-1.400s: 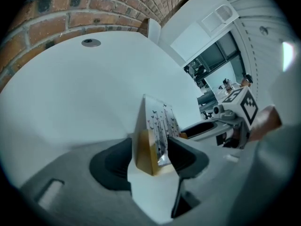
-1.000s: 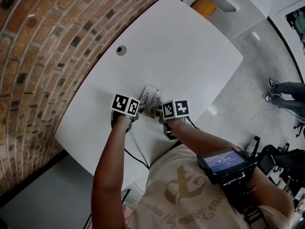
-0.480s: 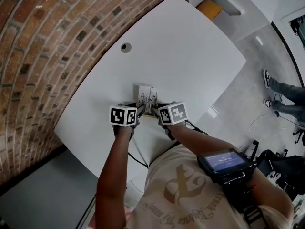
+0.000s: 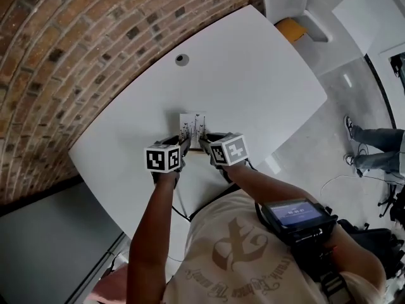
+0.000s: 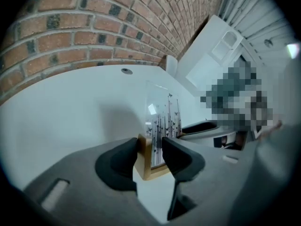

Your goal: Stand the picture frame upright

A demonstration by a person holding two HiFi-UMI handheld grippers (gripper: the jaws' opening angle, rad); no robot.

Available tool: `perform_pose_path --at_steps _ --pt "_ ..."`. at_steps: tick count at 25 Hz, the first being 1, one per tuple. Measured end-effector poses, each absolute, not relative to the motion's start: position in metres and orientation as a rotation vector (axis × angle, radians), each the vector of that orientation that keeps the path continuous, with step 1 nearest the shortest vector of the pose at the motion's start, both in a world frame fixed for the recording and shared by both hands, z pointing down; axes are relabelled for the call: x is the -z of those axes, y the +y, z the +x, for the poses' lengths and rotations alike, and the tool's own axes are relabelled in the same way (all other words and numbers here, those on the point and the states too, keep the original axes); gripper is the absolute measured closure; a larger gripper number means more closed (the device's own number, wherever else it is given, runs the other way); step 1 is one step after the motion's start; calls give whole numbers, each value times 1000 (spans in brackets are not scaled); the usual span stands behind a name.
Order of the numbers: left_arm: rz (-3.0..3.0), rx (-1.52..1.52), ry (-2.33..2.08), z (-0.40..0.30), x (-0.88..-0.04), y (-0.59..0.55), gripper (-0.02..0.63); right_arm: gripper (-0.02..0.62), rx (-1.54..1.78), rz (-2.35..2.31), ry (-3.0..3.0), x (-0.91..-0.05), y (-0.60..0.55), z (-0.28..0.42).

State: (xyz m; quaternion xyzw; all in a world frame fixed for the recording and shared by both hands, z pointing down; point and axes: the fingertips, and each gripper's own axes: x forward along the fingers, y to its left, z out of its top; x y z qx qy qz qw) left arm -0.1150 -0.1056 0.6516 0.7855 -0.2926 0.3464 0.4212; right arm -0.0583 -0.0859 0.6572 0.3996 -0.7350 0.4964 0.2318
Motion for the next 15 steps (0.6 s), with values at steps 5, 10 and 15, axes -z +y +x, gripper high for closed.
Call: perform_pose_path --at_steps 5,10,15 --pt "1962 -750 -833 -131 -643 -102 440 466 -1240 1030 -2079 -646 -89 -70" --pt "1962 -681 -930 -154 -632 -95 442 466 -1140 949 -2150 -637 -88 -93" --pt "1954 -610 -999 -166 -623 -93 443 468 -1073 886 -2199 -627 -91 -104"
